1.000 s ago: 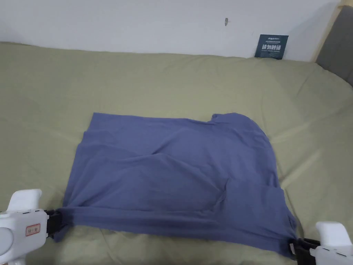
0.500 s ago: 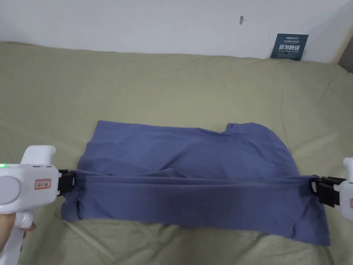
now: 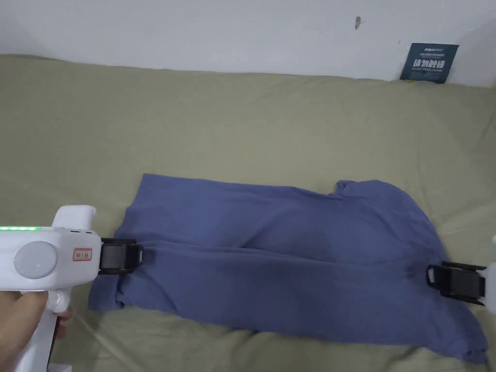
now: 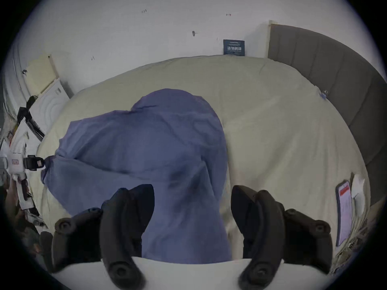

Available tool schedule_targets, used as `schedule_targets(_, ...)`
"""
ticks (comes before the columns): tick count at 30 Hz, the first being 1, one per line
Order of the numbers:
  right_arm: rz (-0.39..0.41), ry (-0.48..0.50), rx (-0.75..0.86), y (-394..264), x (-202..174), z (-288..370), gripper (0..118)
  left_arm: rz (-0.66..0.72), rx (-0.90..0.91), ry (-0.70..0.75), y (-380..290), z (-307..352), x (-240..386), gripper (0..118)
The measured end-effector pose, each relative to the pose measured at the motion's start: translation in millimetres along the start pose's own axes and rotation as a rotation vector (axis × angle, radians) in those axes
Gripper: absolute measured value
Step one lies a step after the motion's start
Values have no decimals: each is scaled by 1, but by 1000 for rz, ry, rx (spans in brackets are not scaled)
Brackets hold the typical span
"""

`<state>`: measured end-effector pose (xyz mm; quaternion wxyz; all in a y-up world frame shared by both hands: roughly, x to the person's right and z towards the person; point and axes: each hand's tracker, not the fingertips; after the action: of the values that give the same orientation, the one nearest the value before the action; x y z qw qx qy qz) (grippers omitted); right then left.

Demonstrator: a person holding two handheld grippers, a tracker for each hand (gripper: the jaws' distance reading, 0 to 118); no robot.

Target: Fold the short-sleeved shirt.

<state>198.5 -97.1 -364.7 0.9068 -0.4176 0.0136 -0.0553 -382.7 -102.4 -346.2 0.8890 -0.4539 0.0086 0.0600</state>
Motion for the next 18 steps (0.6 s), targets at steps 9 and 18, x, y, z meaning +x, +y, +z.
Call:
schedule_targets(9, 14, 1, 33, -51, 8, 52, 3, 7, 17, 21, -35, 35, -13, 0)
schedule_targets(18, 12, 8, 10, -58, 2, 51, 3, 32, -63, 10, -60, 5, 1, 112)
